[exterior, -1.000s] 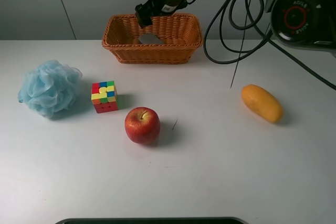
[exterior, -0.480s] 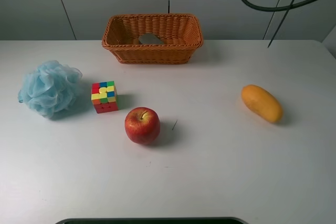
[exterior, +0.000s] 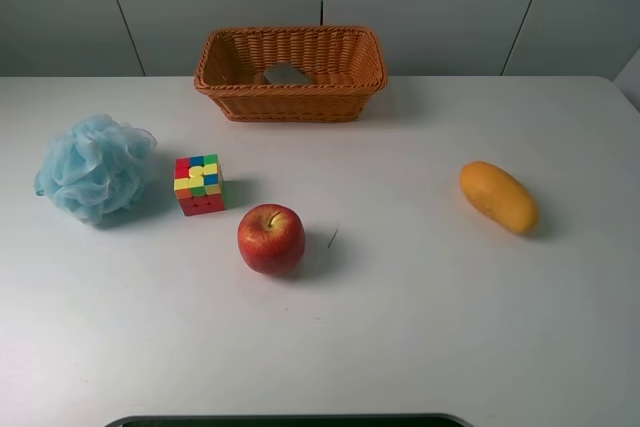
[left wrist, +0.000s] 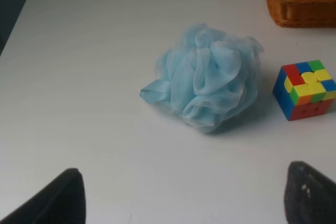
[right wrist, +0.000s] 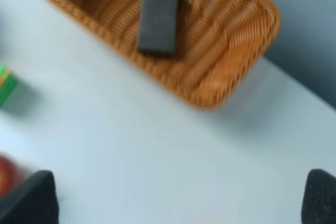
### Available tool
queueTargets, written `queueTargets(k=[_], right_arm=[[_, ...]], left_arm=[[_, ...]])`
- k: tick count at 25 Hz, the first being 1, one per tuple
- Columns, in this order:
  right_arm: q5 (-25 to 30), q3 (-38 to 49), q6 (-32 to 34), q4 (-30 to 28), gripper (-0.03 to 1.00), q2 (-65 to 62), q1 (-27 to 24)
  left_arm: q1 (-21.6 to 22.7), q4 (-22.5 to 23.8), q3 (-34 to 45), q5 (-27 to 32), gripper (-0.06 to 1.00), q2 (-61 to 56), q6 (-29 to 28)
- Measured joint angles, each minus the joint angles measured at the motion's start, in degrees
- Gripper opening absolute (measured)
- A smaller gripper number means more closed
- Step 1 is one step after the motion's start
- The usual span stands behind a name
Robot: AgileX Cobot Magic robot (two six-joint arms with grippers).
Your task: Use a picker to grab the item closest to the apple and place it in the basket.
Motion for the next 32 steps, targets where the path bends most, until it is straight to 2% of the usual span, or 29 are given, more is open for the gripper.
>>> queueTargets(k=[7,17,20,26,32], right_arm=[[0.29,20.48,3.0,-0.09,0.7,-24.0,0.0],[0.37,40.75,9.3,0.14,0.7,-50.52,-0.34],[0.11,47.0,10.58,0.87,0.7,-57.25,-4.5],[-4.65,58.46,8.77,4.84,0.7,-70.93,-18.82],[-6.17,64.95,7.85,6.29,0.7,-84.13,-27.08]], left_arm=[[0.0,0.0,0.0,0.0,0.73,0.0,0.0],[0.0,0.0,0.0,0.0,0.73,0.0,0.0],[0.0,0.0,0.0,0.0,0.73,0.0,0.0],[0.0,0.0,0.0,0.0,0.73,0.0,0.0],[0.0,0.0,0.0,0.0,0.73,0.0,0.0]])
